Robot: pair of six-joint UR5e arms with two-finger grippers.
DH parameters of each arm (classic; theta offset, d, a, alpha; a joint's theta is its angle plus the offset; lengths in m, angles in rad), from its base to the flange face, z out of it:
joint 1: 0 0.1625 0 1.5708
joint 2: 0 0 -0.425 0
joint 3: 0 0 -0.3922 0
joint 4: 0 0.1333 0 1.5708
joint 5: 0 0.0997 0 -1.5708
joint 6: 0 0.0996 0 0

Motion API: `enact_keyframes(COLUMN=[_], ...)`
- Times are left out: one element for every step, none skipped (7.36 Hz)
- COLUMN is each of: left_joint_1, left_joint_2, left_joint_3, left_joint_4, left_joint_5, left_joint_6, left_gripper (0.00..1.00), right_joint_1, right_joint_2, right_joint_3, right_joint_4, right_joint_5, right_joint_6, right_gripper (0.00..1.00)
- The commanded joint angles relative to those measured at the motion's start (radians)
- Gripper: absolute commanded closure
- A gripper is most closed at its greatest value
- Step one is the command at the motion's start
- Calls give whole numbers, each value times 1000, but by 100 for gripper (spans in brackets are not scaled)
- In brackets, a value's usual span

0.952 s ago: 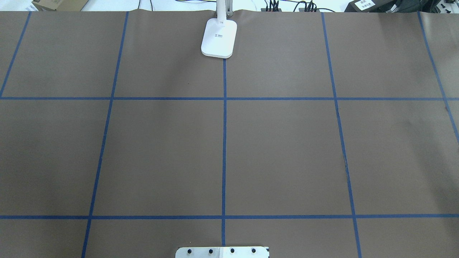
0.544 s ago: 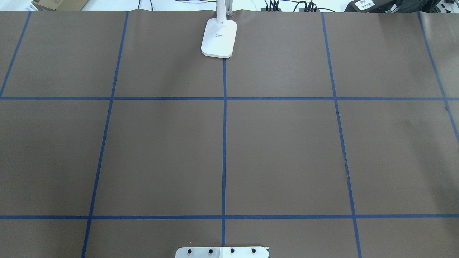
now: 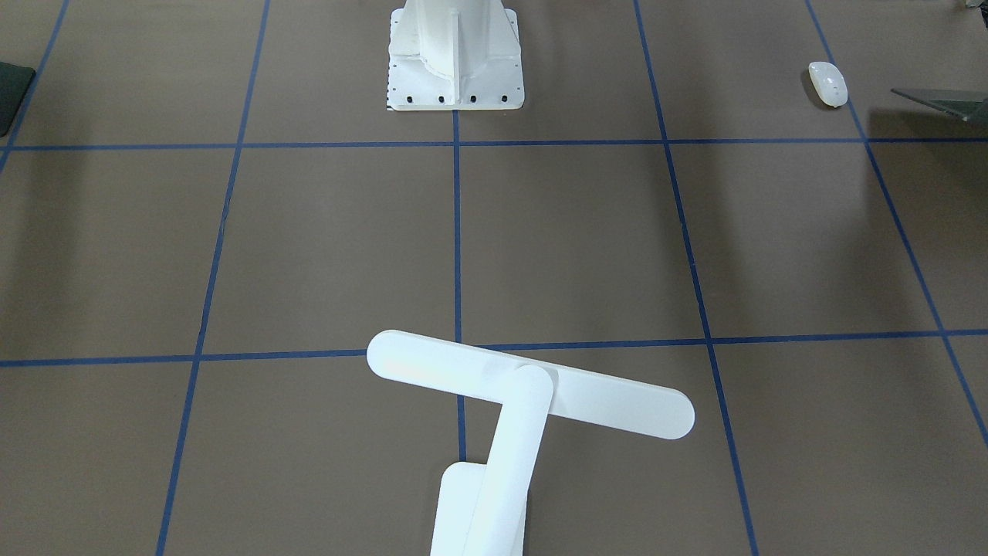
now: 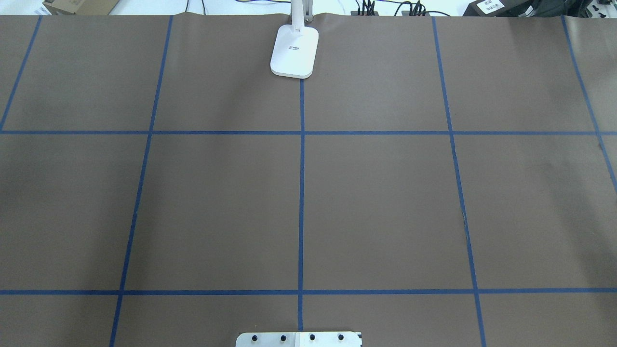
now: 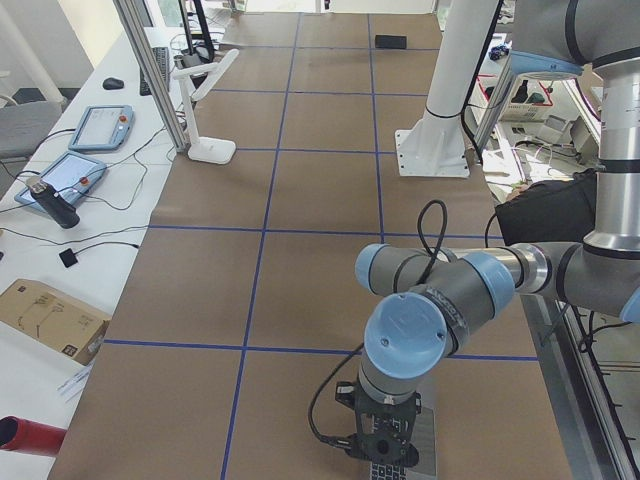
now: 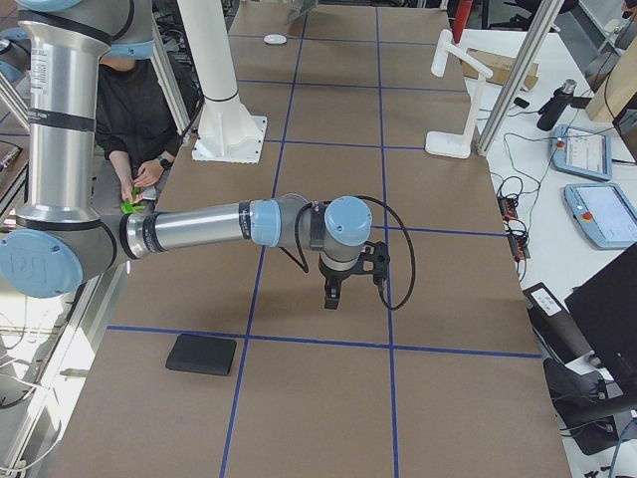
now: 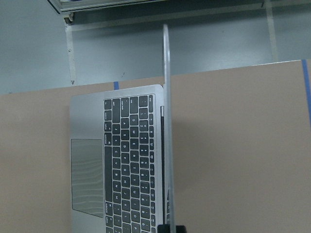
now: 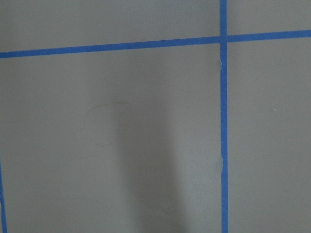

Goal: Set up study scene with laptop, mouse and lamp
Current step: 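Carry the open silver laptop with the left gripper toward the table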

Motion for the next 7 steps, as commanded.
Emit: enact_keyframes(left_joint_1=[68, 152, 226, 292, 368, 434, 514], left_joint_2=[-158, -175, -180, -218, -276, -334, -386], left_joint_3=[-24, -85, -147, -169, -170, -177, -206], left_joint_4=[147, 149, 147, 144, 149, 153, 179], left_joint_5=[-34, -50, -53, -56, -91, -119, -125], left_joint_6=[-62, -168, -254, -340, -435, -533, -640], left_gripper=[100, 100, 100, 100, 100, 100, 100], right_joint_1=[1, 1, 1, 1, 1, 1, 1], right_joint_2=[-3, 0, 0, 0, 0, 4, 7], right_joint_3=[15, 18, 18, 16, 16, 13, 9], right_joint_4=[0, 0, -1, -1, -1, -1, -1], right_joint_5=[-40, -54, -54, -54, -54, -54, -54], right_joint_6=[1, 1, 2, 4, 8, 13, 17], right_gripper=[1, 1, 1, 1, 1, 1, 1])
